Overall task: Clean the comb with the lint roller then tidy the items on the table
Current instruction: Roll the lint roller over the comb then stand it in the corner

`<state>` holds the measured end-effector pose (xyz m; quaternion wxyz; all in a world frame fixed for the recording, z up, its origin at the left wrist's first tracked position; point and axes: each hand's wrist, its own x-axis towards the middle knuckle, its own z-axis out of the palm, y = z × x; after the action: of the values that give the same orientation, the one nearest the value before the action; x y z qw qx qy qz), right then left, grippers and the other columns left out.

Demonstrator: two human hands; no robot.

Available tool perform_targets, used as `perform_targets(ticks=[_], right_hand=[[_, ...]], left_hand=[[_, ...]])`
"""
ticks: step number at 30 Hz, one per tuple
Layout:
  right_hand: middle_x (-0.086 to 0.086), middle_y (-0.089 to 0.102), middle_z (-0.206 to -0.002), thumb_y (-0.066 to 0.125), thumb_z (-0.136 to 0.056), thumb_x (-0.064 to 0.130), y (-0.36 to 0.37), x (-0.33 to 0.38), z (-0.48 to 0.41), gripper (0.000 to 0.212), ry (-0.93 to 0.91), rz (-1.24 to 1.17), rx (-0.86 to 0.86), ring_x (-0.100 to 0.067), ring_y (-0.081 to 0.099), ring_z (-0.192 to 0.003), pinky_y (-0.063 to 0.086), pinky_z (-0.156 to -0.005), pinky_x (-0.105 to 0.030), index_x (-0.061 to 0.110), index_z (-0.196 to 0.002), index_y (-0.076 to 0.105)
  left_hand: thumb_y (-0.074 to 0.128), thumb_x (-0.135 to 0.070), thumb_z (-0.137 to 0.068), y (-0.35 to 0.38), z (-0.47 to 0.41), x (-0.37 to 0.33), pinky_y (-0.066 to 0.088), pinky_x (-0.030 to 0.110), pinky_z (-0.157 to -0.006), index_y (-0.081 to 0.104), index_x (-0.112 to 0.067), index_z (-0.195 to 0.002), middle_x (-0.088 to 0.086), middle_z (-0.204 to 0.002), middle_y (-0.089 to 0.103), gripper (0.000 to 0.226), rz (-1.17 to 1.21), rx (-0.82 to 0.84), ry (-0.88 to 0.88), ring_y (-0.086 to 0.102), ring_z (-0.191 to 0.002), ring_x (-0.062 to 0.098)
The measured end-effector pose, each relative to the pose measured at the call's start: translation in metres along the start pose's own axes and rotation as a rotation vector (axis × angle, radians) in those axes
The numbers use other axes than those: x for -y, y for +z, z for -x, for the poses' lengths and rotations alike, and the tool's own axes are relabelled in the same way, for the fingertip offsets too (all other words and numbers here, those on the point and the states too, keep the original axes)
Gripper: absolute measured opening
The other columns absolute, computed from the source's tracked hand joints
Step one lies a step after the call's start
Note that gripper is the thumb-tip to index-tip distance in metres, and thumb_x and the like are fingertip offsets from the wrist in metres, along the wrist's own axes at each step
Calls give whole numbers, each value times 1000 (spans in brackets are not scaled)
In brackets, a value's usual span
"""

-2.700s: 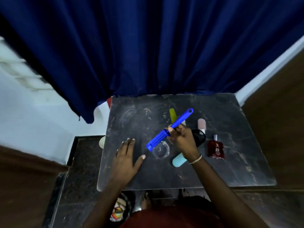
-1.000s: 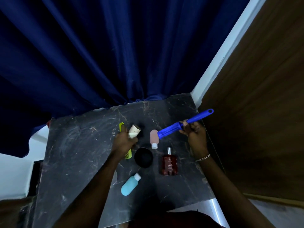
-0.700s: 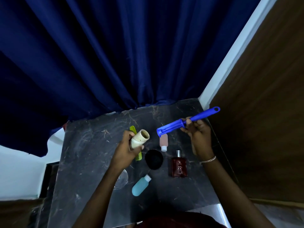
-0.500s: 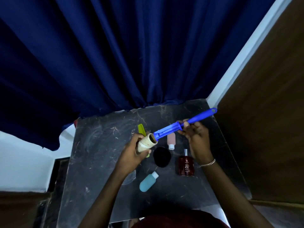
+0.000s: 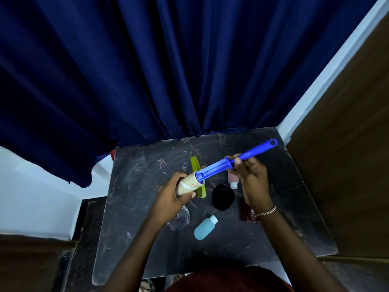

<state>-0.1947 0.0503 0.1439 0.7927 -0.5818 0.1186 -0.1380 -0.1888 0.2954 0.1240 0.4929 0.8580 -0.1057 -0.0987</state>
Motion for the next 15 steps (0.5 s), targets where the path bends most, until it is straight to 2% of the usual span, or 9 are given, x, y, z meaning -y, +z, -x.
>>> perform_targets(ticks=[5,8,12,15], right_hand=[[-23,72,-106,57,-95,5,10,0,5,12,-34,69,43,-40,67,-104,55,-89,-50,5,-103,67],[-23,72,-106,59,-93,3,20,0,7,14,-42,68,51,-35,68,-101,52,-90,-53,10,-99,69],[-22,72,-106,61,-93,5,26,-6,6,13,-46,77,57,-37,67,-100,51,-90,-57,8,-102,69],[-22,72,-106,63,-92,8,29,-10,7,14,-35,81,59,-43,66,-105,52,-90,-55,2,-104,68]], left_hand=[[83,-23,-78,-11,0,1,58,47,-77,58,-34,-115,-10,-100,69,45,0,29,24,67,-89,13],[82,-24,-79,-19,-1,1,58,45,-77,58,-33,-115,-9,-101,69,44,-1,29,47,67,-89,15],[83,-26,-79,-27,-2,2,56,31,-76,59,-33,-117,-13,-106,68,45,-16,27,57,65,-94,9],[84,-27,-79,-30,-1,2,52,19,-72,60,-33,-118,-14,-108,67,47,-8,10,59,65,-95,8]])
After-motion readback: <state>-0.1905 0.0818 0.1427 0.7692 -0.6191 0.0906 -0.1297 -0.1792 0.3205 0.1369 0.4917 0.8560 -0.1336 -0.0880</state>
